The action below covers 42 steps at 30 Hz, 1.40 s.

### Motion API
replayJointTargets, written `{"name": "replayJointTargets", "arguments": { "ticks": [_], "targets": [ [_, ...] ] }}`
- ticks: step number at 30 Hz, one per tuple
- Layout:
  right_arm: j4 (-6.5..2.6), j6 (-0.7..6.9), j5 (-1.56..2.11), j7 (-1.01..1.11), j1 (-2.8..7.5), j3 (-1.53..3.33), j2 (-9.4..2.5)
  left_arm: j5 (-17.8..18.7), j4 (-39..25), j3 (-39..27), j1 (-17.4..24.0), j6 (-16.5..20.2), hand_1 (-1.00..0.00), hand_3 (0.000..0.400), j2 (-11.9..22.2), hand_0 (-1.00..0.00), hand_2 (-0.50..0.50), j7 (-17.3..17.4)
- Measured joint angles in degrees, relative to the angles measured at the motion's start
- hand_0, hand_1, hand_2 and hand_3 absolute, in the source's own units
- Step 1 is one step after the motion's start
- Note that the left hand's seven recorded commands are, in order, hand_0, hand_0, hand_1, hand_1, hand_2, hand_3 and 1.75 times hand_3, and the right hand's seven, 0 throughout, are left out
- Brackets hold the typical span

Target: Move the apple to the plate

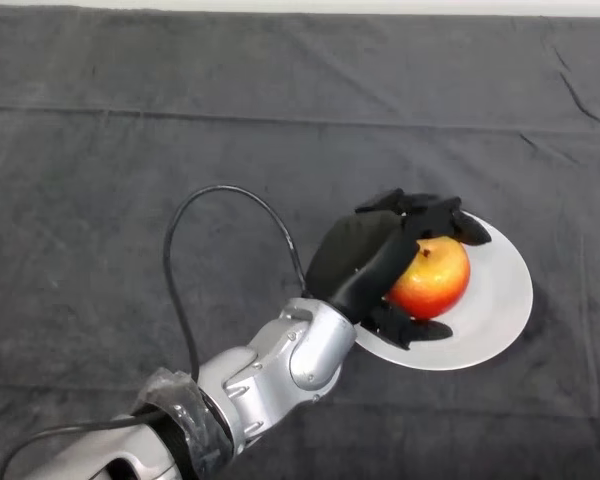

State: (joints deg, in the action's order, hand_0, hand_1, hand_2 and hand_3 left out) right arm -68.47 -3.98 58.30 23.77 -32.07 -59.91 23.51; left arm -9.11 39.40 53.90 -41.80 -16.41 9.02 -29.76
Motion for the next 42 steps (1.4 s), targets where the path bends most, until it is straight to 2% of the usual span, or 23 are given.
{"name": "replayJointTargets", "arguments": {
  "ticks": [6, 10, 16, 28, 31, 32, 37, 40, 41, 42],
  "targets": [
    [0.00, 0.00, 0.00, 0.00, 0.00, 0.00, 0.00, 0.16, 0.00, 0.25, -0.44, -0.05, 0.00, 0.000, 0.23, 0.00, 0.00, -0.25],
    [0.00, 0.00, 0.00, 0.00, 0.00, 0.00, 0.00, 0.21, -0.05, 0.17, -0.48, -0.70, 0.00, 0.000, 1.58, 0.00, 0.00, -0.24],
    [0.00, 0.00, 0.00, 0.01, 0.00, 0.00, 0.00, 1.08, -1.39, -1.87, -0.47, -2.85, 0.00, 0.000, 4.97, 0.00, 0.00, -0.22],
    [0.00, -0.01, 0.00, 0.02, 0.00, 0.00, 0.00, 1.32, -8.11, -11.39, 0.09, -7.16, 0.00, 0.000, 13.00, 0.00, 0.00, -0.19],
    [0.00, -0.01, 0.00, 0.02, 0.00, -0.04, 0.00, 1.33, -10.01, -13.56, 0.88, -7.26, 0.00, 0.000, 14.85, 0.00, 0.00, -0.20],
    [0.00, 0.01, -0.01, 0.04, -0.02, 0.10, -0.02, 1.35, -10.58, -14.66, 1.31, -7.31, 0.00, 0.000, 15.26, 0.00, 0.00, -0.22],
    [0.00, -0.02, 0.00, 0.04, 0.00, -0.03, 0.00, 2.02, -14.09, -20.07, 5.64, -8.23, 0.00, 0.000, 19.09, 0.00, 0.00, -0.45],
    [0.00, 0.02, -0.02, 0.07, -0.03, 0.15, -0.02, 2.02, -15.06, -22.66, 7.90, -8.51, 0.00, 0.000, 20.78, 0.00, 0.00, -1.02],
    [0.00, -0.01, 0.00, 0.06, -0.02, 0.01, 0.00, 2.12, -15.44, -23.86, 8.85, -8.57, 0.00, 0.000, 21.56, 0.00, 0.00, -1.28],
    [0.00, 0.03, -0.01, 0.07, -0.10, 0.16, -0.06, 2.34, -15.96, -25.08, 10.03, -9.03, 0.00, 0.000, 22.56, 0.00, 0.00, -1.52]
  ]
}}
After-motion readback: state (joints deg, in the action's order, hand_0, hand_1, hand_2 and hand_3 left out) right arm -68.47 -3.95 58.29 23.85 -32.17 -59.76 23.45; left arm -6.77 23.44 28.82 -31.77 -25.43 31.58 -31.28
